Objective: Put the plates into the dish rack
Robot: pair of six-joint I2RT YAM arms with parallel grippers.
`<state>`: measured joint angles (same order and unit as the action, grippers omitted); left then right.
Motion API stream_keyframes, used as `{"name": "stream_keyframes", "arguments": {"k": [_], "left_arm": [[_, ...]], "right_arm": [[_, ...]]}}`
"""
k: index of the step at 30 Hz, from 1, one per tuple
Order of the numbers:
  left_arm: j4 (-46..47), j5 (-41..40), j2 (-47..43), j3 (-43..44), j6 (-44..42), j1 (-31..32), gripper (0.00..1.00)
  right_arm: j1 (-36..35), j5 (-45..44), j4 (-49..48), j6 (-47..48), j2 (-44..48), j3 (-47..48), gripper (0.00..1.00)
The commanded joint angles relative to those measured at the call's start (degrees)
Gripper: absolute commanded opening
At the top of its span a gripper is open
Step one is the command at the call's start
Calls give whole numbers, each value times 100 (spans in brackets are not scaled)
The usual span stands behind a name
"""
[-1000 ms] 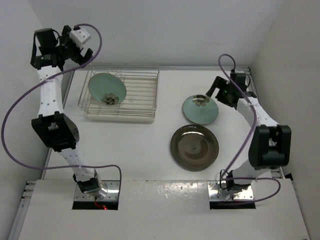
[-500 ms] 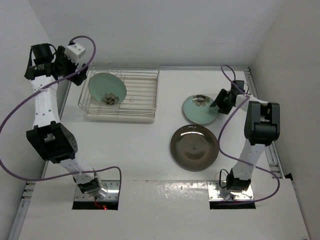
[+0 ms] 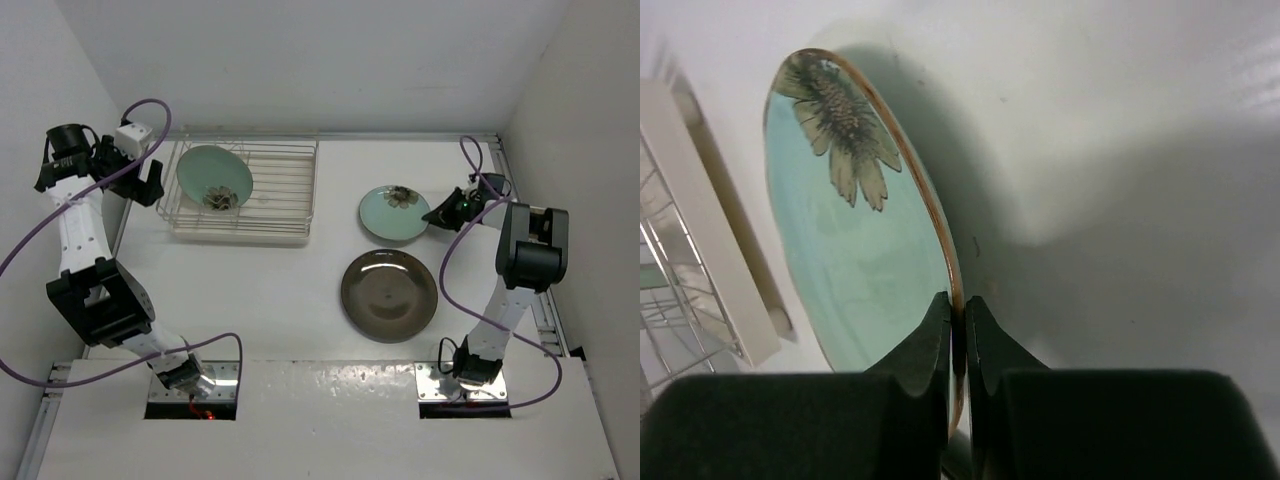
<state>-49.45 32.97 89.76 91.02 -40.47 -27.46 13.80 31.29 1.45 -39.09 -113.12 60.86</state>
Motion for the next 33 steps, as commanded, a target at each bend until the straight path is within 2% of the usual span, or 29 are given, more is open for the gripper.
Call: {"name": "stream_keyframes", "arguments": {"k": [1,3,7,13,17,20,24,25,28,33], "left_arm": [[14,236,-257,-102,101,-128,100],[14,236,-257,-155,101,-189,100],[14,341,-318,-366,101,-189,100],[14,394,-485,-647,101,-295,100],[14,394,-485,-647,30,-347,100],[14,394,-485,-647,-31,-400,100],[67,394,-424,-752,-31,-453,100],[67,394,-424,-753,-31,-514,100],[67,342,-362,-919,21,-637,100],[67,289,-423,-1209,-93,-848,100]], "right_arm": [[-8,413,-365,261,613,600,0],[-149,317,-286,785,861,777,0],[-536,-508,-355,1412,1669,1112,0],[-984,-1037,-488,2666,2135,1569,0],[-1222,-1239,-629,3179,2302,1841,0],[-1660,-1528,-996,3653,2513,2096,0],[-2319,-1398,-1989,3865,2620,2315,0],[-2503,-1223,-2496,4048,2594,2429,0],[-3023,-924,-3017,4120,2339,2816,0],[-3664,-599,-3247,4358,1689,3668,0]]}}
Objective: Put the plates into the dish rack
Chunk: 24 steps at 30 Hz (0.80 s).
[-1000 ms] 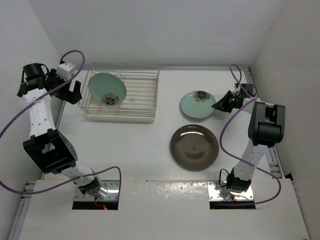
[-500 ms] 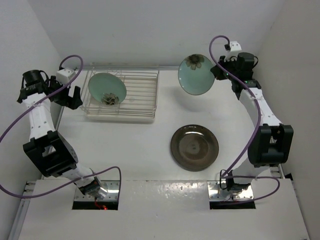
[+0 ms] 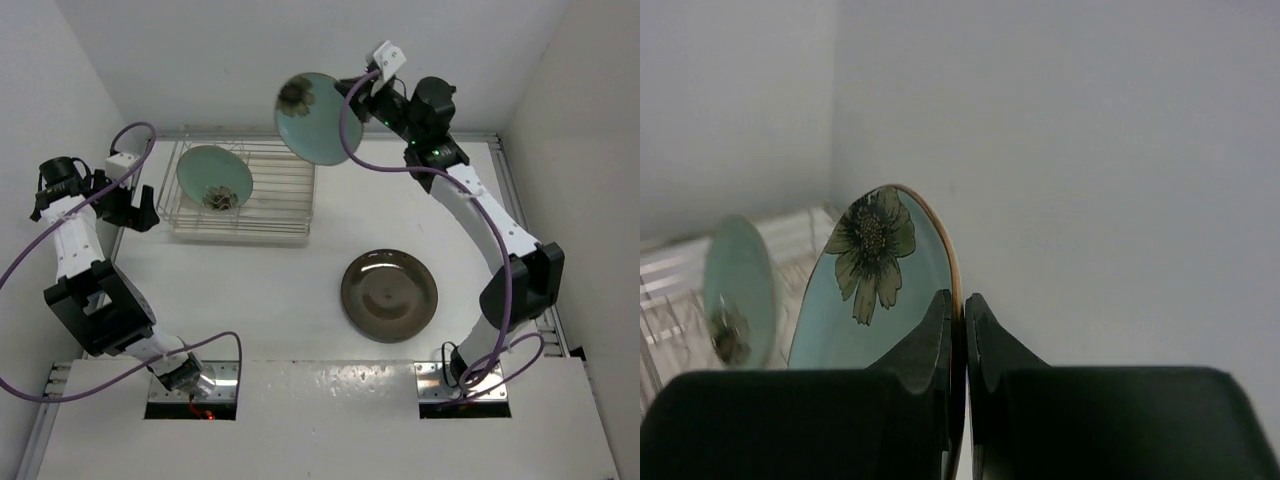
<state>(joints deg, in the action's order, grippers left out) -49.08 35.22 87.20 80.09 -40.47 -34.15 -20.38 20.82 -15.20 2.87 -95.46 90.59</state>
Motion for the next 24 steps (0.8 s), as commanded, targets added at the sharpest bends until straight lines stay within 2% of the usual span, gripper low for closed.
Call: {"name": "stream_keyframes", "arguments": {"k": [1,5,10,12,17,20,24], "left_arm": [[30,64,-168,-169,-93,-180,100],[30,116,-98,-170,-146,-294,100],[30,388,218,-30,-146,-294,100],[30,476,411,102,-146,-294,100],[-198,906,833,637,-251,-294,100],[-593,1266,1035,963,-531,-294,100],[-1322,1321,1317,1613,-979,-75,100]], "right_arm": [[-378,519,-1626,135,-330,880,0],[-941,1090,-1828,169,-1087,1742,0],[-1520,1451,-2066,845,-2624,3110,0],[-1626,1416,-1899,1354,-2915,3446,0],[-1855,1100,-2057,1734,-3628,4000,0],[-1960,1012,-2224,1892,-3813,3932,0],[-2224,766,-2198,2542,-4155,4054,0]]}}
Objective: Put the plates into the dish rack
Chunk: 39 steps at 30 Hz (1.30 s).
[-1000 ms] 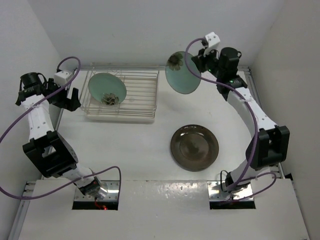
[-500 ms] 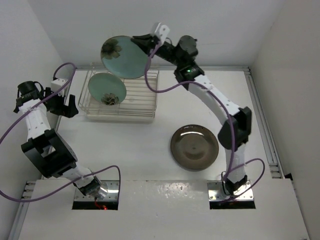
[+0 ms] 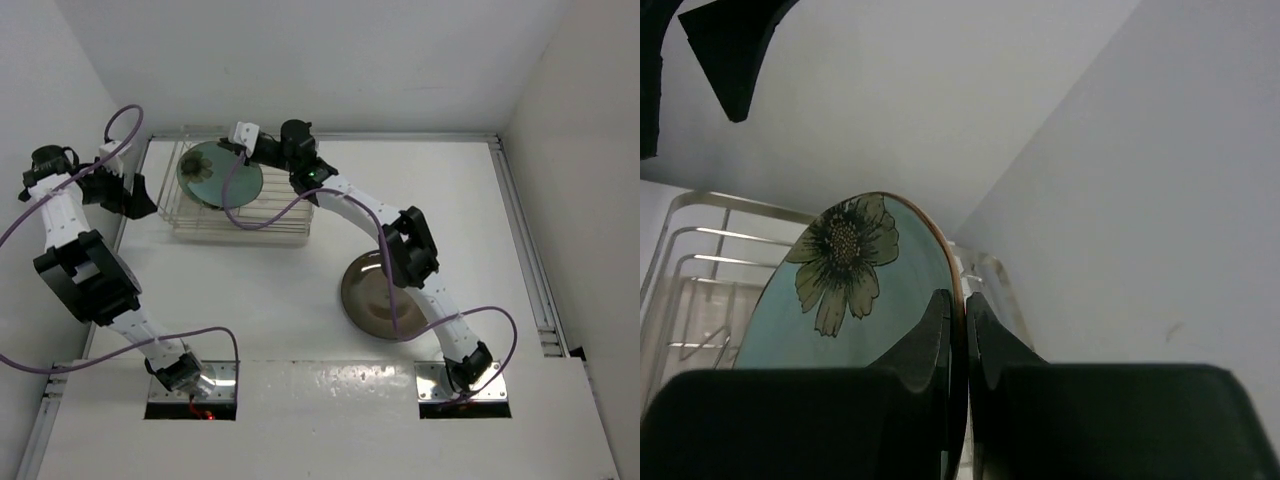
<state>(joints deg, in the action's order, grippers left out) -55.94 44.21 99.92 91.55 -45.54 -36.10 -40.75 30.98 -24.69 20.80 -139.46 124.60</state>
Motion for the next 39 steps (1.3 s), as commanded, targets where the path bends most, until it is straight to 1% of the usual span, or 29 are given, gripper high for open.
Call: {"name": "stream_keyframes", "arguments": {"k": [1,3,5,8,11,13,16,19,23,27,31,35,37,39], "left_arm": [[-881,422,141,582,-969,277,100],[-1565,493,256,959,-1464,419,100],[-1866,562,335,1215,-1842,542,97],[-1868,694,335,1479,-1976,594,97],[-1868,826,335,1909,-2099,665,97],[-1868,1063,335,2304,-2187,744,97],[-1868,1493,388,2726,-2406,885,100],[-1868,1574,441,3026,-2407,885,100],[-1868,1521,493,3027,-2346,885,100],[-1868,1521,493,2904,-2284,771,100],[-1868,1521,493,2790,-2284,648,100],[-1868,1468,493,2728,-2337,648,100],[-1868,1468,493,2676,-2337,587,100],[-1868,1468,493,2675,-2337,586,100]], "right_arm": [[-222,-503,-1284,846,183,758,0],[-205,-689,-1371,873,-45,960,0],[-223,-804,-1468,777,-55,979,0],[-258,-804,-1574,829,93,909,0],[-293,-629,-1460,1005,156,1013,0],[-276,-576,-1416,1093,199,997,0],[-354,-558,-1311,1269,182,988,0],[-276,-479,-1284,1190,112,1014,0],[-293,-435,-1407,708,42,953,0],[-310,-417,-1512,505,6,952,0],[-302,-426,-1452,513,-2,953,0],[-310,-435,-1530,364,68,567,0],[-363,-461,-1426,442,68,408,0],[-381,-453,-1337,609,-11,451,0]]}}
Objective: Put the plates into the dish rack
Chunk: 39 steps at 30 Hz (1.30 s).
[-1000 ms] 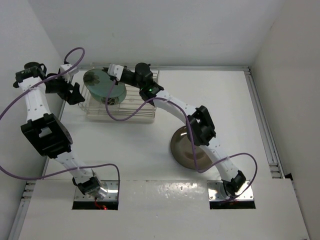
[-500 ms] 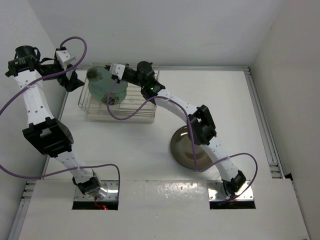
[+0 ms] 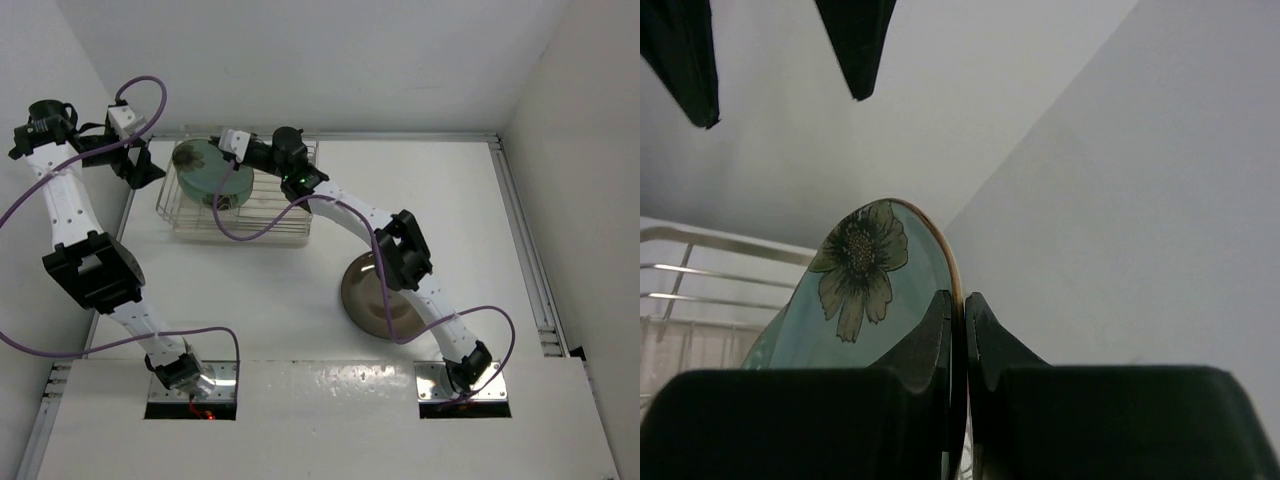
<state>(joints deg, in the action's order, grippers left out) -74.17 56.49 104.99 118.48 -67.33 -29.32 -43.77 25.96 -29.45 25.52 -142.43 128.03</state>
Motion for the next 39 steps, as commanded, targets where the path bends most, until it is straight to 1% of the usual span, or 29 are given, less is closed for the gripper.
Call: {"name": "stream_keyframes", "arguments": {"k": [1,7,16,20,22,23,24,25,26,27,30,32,33,34,35,36,37,38,39], "left_arm": [[-45,240,47,-17,-158,-91,100],[-45,240,101,-17,-210,-144,100],[-45,292,206,35,-210,-144,100],[-45,292,259,35,-210,-144,100],[-45,292,311,35,-210,-144,100],[-45,292,312,35,-210,-144,100],[-45,292,312,35,-210,-144,100],[-45,345,312,35,-210,-144,100],[-45,345,312,35,-210,-144,100],[-45,345,312,35,-210,-144,100],[-45,345,198,35,-210,-144,100],[-45,232,197,87,-149,-144,100],[-45,231,128,88,-97,-196,100],[-45,170,66,88,-35,-197,100],[-45,169,65,88,-35,-197,100],[-45,169,5,88,26,-266,100],[-45,117,-83,88,79,-267,100],[-45,117,-136,18,80,-328,100],[-45,117,-189,-52,132,-407,100]], "right_arm": [[-79,41,-765,146,251,143,0],[-79,-3,-667,305,207,100,0],[-106,-134,-553,50,111,-357,0],[-114,-336,-772,-196,58,-428,0],[-114,-442,-887,-205,49,-401,5],[-114,-425,-904,-205,66,-367,12],[-123,-442,-939,-196,66,-357,17],[-123,-433,-974,-205,127,-366,24],[-114,-442,-992,-214,137,-410,34],[-114,-477,-1097,-266,145,-428,53],[-114,-547,-1317,-371,277,-594,75],[-123,-583,-1492,-468,444,-743,82],[-141,-635,-1511,-495,575,-805,87],[-149,-827,-1615,-626,767,-1067,93],[-150,-916,-1634,-627,1030,-1182,93],[-176,-1039,-1616,-758,1225,-1540,99],[-158,-1327,-1581,-942,1627,-1788,99],[-158,-1469,-1268,-1039,2196,-2234,99],[-63,-1801,-1039,-1240,2393,-2725,99]]}}
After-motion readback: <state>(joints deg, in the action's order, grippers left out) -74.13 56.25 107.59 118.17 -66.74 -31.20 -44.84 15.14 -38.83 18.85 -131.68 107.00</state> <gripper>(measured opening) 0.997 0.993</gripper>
